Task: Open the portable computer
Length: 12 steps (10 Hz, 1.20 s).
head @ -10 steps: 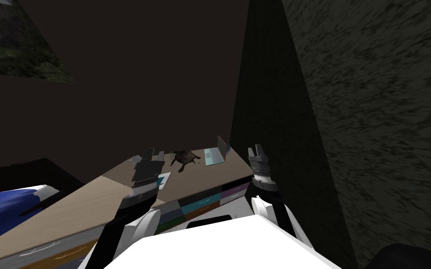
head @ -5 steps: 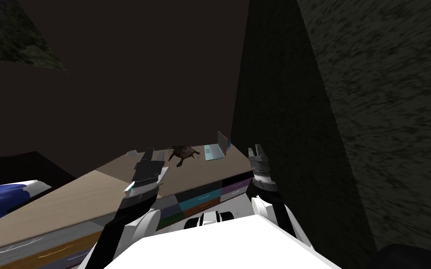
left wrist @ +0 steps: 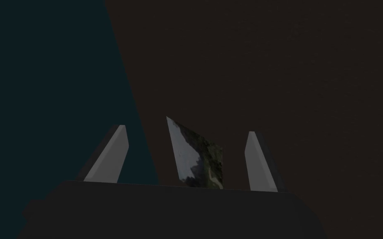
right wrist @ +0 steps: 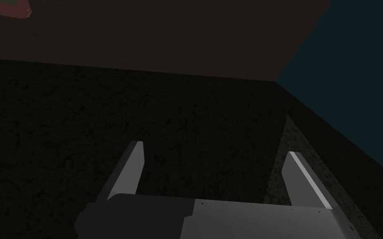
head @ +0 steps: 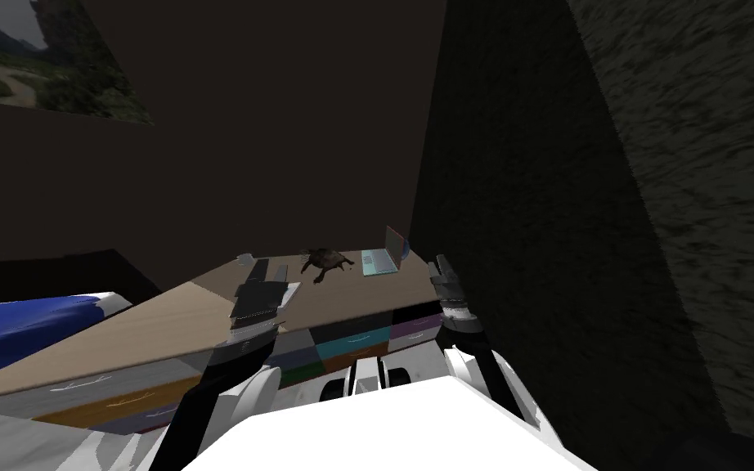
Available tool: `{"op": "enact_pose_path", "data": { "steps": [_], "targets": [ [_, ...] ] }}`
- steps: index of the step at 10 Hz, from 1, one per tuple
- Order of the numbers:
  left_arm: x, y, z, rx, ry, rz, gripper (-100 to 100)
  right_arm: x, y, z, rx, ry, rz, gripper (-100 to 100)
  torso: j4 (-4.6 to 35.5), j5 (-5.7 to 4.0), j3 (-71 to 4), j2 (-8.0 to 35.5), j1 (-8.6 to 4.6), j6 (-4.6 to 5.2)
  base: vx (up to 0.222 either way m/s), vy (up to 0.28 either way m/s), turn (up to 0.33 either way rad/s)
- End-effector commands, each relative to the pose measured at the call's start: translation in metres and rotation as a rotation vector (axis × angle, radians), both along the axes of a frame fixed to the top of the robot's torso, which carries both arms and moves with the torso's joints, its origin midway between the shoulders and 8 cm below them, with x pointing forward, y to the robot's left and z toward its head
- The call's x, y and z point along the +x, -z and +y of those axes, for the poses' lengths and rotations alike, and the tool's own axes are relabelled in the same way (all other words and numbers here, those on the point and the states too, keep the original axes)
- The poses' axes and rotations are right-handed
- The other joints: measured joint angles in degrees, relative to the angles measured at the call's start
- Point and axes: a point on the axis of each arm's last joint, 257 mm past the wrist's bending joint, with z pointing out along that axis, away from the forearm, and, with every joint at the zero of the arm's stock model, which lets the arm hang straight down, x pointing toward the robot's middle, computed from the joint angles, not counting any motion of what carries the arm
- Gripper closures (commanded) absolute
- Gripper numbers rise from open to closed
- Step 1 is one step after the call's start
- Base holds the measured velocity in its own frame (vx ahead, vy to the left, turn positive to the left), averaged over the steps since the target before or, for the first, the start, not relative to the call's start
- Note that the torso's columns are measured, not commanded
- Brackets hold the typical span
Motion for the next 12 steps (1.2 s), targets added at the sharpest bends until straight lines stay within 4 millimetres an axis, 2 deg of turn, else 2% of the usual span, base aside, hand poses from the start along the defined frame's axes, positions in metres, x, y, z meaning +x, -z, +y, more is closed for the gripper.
{"op": "enact_pose_path", "data": {
  "steps": [1,3,4,7,8,10,11,12],
  "targets": [
    [0.000,0.000,0.000,0.000,0.000,0.000,0,0.017,0.031,-0.002,-0.090,0.011,0.112,-100,0.0,0.01,0.0,0.0,0.01,0.00,-0.022,-0.050,0.243],
    [0.000,0.000,0.000,0.000,0.000,0.000,0,0.030,0.060,-0.007,-0.162,0.037,0.208,-100,0.0,0.01,0.0,0.0,0.03,0.00,-0.036,-0.053,0.285],
    [0.000,0.000,0.000,0.000,0.000,0.000,0,0.030,0.061,-0.008,-0.161,0.038,0.212,-100,0.0,0.01,0.0,0.0,0.03,0.01,-0.028,-0.036,0.151],
    [0.000,0.000,0.000,0.000,0.000,0.000,0,0.046,0.109,-0.025,-0.270,0.099,0.364,-100,0.0,0.01,0.0,0.0,0.03,-0.02,-0.033,-0.048,0.364],
    [0.000,0.000,0.000,0.000,0.000,0.000,0,0.047,0.112,-0.028,-0.273,0.108,0.379,-100,0.0,0.00,0.0,0.1,-0.01,0.02,-0.043,-0.040,0.076],
    [0.000,0.000,0.000,0.000,0.000,0.000,0,0.053,0.148,-0.048,-0.343,0.164,0.489,-100,0.0,0.03,0.0,0.0,0.09,-0.02,-0.038,-0.040,0.279],
    [0.000,0.000,0.000,0.000,0.000,0.000,0,0.054,0.149,-0.049,-0.350,0.171,0.496,-100,0.0,0.01,0.0,0.0,0.03,-0.01,-0.033,-0.039,0.199],
    [0.000,0.000,0.000,0.000,0.000,0.000,0,0.055,0.168,-0.062,-0.387,0.206,0.556,-100,0.0,0.01,0.0,0.0,0.05,0.04,-0.029,-0.032,0.328]
  ]
}}
